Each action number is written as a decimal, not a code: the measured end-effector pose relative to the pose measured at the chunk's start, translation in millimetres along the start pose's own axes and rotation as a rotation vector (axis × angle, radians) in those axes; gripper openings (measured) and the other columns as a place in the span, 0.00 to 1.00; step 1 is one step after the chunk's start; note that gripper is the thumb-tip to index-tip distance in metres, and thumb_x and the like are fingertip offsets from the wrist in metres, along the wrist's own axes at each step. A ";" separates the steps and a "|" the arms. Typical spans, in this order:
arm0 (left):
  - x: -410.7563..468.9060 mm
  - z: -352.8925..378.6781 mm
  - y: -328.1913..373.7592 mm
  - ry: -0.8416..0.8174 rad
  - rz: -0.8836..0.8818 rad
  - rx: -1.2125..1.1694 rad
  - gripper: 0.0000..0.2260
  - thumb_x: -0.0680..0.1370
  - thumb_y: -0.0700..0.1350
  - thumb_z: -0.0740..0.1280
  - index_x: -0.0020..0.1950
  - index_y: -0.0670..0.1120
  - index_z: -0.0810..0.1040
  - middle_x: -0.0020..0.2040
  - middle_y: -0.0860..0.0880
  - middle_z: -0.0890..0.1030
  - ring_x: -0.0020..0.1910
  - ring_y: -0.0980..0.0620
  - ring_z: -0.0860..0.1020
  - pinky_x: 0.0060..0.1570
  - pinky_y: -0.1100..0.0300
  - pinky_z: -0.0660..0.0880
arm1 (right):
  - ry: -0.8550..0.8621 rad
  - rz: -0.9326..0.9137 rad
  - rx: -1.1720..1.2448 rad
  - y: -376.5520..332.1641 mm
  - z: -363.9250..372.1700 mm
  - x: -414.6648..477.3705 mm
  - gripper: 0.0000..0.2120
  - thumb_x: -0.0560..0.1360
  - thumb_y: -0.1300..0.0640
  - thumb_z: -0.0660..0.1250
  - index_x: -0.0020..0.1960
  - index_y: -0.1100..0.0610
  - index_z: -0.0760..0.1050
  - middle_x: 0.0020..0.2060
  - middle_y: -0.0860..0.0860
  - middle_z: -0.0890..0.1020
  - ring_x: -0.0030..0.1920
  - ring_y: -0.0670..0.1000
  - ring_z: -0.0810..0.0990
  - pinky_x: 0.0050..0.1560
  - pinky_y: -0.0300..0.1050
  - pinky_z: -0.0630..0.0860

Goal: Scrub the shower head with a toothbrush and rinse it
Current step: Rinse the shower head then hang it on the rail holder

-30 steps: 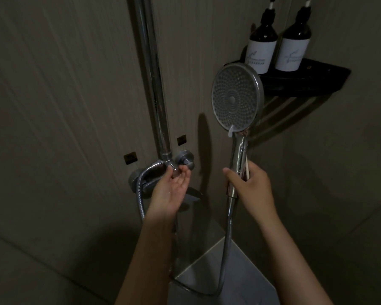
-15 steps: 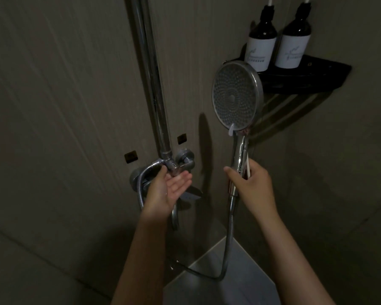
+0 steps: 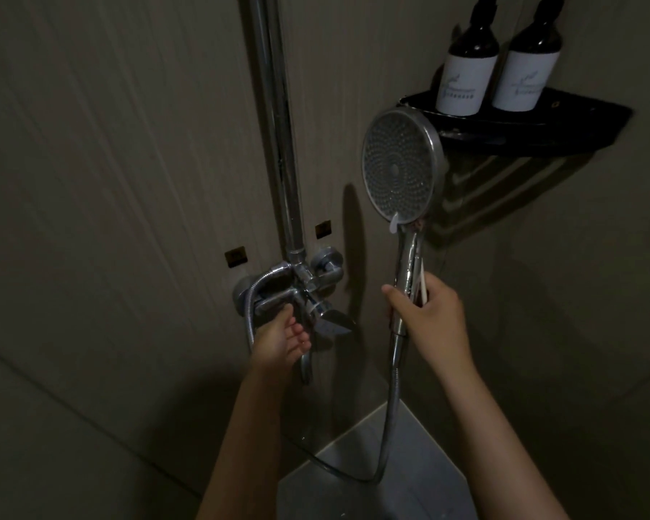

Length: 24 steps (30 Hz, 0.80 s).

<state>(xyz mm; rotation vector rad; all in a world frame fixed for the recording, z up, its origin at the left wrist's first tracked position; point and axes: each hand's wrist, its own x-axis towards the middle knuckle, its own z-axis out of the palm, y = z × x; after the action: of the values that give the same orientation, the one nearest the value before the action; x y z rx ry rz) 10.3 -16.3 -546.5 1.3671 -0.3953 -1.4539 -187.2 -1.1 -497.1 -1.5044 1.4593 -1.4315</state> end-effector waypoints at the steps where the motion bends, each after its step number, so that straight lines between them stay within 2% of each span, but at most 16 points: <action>1: -0.7 -1.5 -1.9 -0.012 -0.004 0.024 0.21 0.78 0.50 0.63 0.65 0.37 0.70 0.50 0.42 0.78 0.48 0.47 0.78 0.43 0.57 0.75 | -0.003 0.007 -0.002 0.4 0.4 -0.4 0.08 0.71 0.55 0.72 0.36 0.51 0.75 0.27 0.44 0.80 0.29 0.39 0.78 0.31 0.33 0.73; 3: -1.1 -2.1 -6.3 -0.068 -0.023 0.069 0.25 0.77 0.51 0.64 0.69 0.38 0.68 0.62 0.39 0.76 0.58 0.45 0.76 0.51 0.55 0.74 | 0.001 0.022 -0.019 2.3 0.7 -1.0 0.07 0.71 0.55 0.72 0.37 0.51 0.75 0.28 0.47 0.80 0.30 0.43 0.79 0.32 0.38 0.74; 4: -1.8 -0.2 -8.5 -0.103 -0.036 0.087 0.26 0.77 0.51 0.65 0.70 0.39 0.66 0.65 0.38 0.74 0.62 0.44 0.75 0.55 0.54 0.73 | 0.009 0.029 -0.036 3.3 0.5 -1.1 0.07 0.71 0.54 0.72 0.37 0.52 0.75 0.29 0.48 0.80 0.31 0.45 0.79 0.33 0.41 0.75; 6: -4.3 6.5 -13.7 -0.147 -0.053 0.112 0.26 0.76 0.50 0.66 0.70 0.39 0.66 0.66 0.37 0.74 0.64 0.44 0.74 0.62 0.53 0.71 | 0.023 0.047 -0.063 5.1 0.2 -1.5 0.08 0.71 0.54 0.72 0.37 0.53 0.75 0.29 0.49 0.79 0.31 0.46 0.79 0.34 0.46 0.75; 9: -7.7 16.4 -20.7 -0.165 0.005 0.075 0.19 0.77 0.47 0.65 0.64 0.38 0.72 0.64 0.37 0.76 0.63 0.43 0.76 0.68 0.50 0.68 | 0.049 0.061 -0.082 8.9 -1.3 -3.5 0.08 0.70 0.55 0.73 0.36 0.53 0.74 0.28 0.47 0.78 0.29 0.41 0.76 0.32 0.43 0.73; 12: -7.7 20.4 -24.8 -0.148 0.076 0.087 0.16 0.78 0.43 0.65 0.63 0.37 0.73 0.63 0.38 0.76 0.63 0.43 0.75 0.67 0.52 0.68 | 0.056 0.088 -0.084 13.0 -4.5 -5.2 0.09 0.70 0.54 0.73 0.35 0.54 0.74 0.27 0.48 0.77 0.29 0.45 0.76 0.32 0.46 0.74; 16: -3.1 21.7 -29.6 -0.134 0.137 0.126 0.15 0.79 0.41 0.63 0.63 0.35 0.73 0.60 0.37 0.77 0.63 0.42 0.75 0.66 0.53 0.70 | 0.093 0.074 -0.093 16.4 -7.2 -5.6 0.13 0.70 0.55 0.73 0.32 0.52 0.70 0.24 0.46 0.73 0.24 0.40 0.71 0.25 0.32 0.67; 20: 4.1 19.7 -30.1 -0.159 0.140 0.145 0.15 0.79 0.41 0.62 0.63 0.35 0.72 0.60 0.37 0.77 0.59 0.43 0.76 0.62 0.55 0.72 | 0.124 0.063 -0.098 16.5 -8.7 -6.3 0.15 0.69 0.56 0.73 0.31 0.52 0.69 0.23 0.46 0.72 0.23 0.39 0.70 0.25 0.31 0.65; 22: 9.3 17.8 -29.9 -0.180 0.128 0.162 0.14 0.79 0.42 0.63 0.62 0.37 0.73 0.60 0.38 0.77 0.57 0.44 0.77 0.59 0.56 0.72 | 0.112 0.070 -0.109 16.4 -9.3 -6.8 0.13 0.70 0.55 0.73 0.32 0.55 0.71 0.24 0.47 0.73 0.25 0.41 0.71 0.28 0.36 0.68; 24: 14.1 15.0 -31.1 -0.200 0.119 0.169 0.10 0.79 0.43 0.63 0.57 0.40 0.75 0.58 0.39 0.78 0.55 0.45 0.78 0.54 0.58 0.74 | 0.100 0.078 -0.120 15.8 -9.3 -8.0 0.13 0.70 0.54 0.73 0.36 0.60 0.72 0.27 0.50 0.74 0.27 0.47 0.72 0.30 0.45 0.70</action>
<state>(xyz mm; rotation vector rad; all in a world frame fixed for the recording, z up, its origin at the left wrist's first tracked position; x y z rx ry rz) -13.8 -21.8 -574.4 1.3102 -0.7310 -1.4885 -199.2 5.3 -511.7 -1.4472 1.6725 -1.4122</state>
